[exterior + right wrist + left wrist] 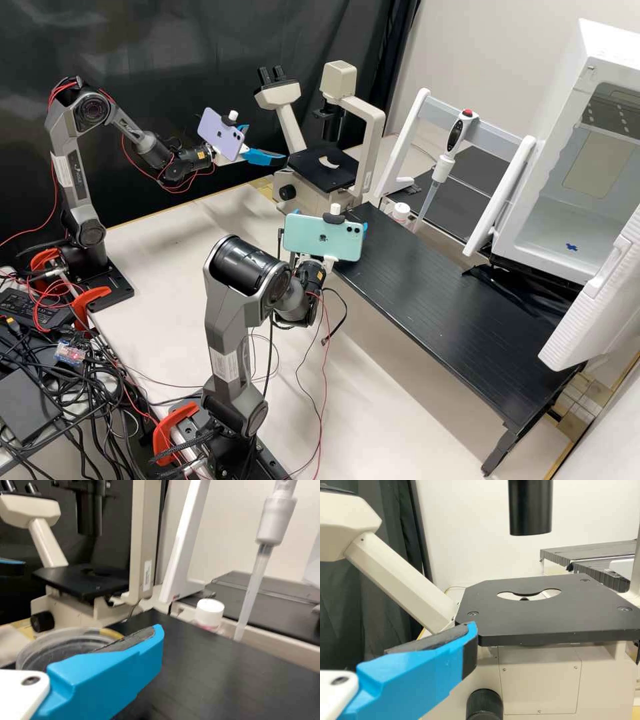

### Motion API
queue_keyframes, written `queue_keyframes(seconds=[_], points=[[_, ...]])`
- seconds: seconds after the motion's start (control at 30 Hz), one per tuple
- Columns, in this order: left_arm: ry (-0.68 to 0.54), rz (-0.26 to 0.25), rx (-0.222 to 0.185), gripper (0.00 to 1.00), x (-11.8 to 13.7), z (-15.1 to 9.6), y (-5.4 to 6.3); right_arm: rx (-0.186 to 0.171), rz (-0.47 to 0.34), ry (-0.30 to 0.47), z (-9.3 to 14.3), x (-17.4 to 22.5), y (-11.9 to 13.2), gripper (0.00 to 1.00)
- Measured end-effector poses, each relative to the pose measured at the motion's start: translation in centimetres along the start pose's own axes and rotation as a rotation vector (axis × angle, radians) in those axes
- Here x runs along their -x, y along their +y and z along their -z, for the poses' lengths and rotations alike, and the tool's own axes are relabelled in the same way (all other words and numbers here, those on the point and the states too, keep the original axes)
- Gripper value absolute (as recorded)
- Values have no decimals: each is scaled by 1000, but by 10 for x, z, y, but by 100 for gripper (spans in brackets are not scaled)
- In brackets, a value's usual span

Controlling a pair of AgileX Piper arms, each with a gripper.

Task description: Move the petri dish to the incubator

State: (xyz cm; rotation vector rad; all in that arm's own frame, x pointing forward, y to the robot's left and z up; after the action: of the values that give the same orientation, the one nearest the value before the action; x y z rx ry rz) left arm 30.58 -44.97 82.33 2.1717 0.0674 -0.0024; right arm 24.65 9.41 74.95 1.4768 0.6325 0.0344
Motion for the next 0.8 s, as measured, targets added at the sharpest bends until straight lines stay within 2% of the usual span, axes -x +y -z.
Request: queue_keyframes(seconds=[0.17, 0.5, 0.53, 0.67, 0.73, 0.8], points=[[0, 0, 0, 100, 0, 0, 0, -36, 27, -27, -8, -3, -7, 100], [0, 0, 0, 100, 0, 0, 0, -53, 22, -31, -19, -2, -5, 100], [0, 0, 0, 100, 0, 0, 0, -59, 22, -30, -20, -2, -5, 0], [0, 0, 0, 100, 0, 0, 0, -61, 23, -26, -20, -2, -4, 0], [0, 0, 0, 100, 0, 0, 0, -77, 20, -24, -20, -3, -2, 0], [0, 0, 0, 100, 0, 0, 0, -77, 21, -22, -21, -3, -1, 0]])
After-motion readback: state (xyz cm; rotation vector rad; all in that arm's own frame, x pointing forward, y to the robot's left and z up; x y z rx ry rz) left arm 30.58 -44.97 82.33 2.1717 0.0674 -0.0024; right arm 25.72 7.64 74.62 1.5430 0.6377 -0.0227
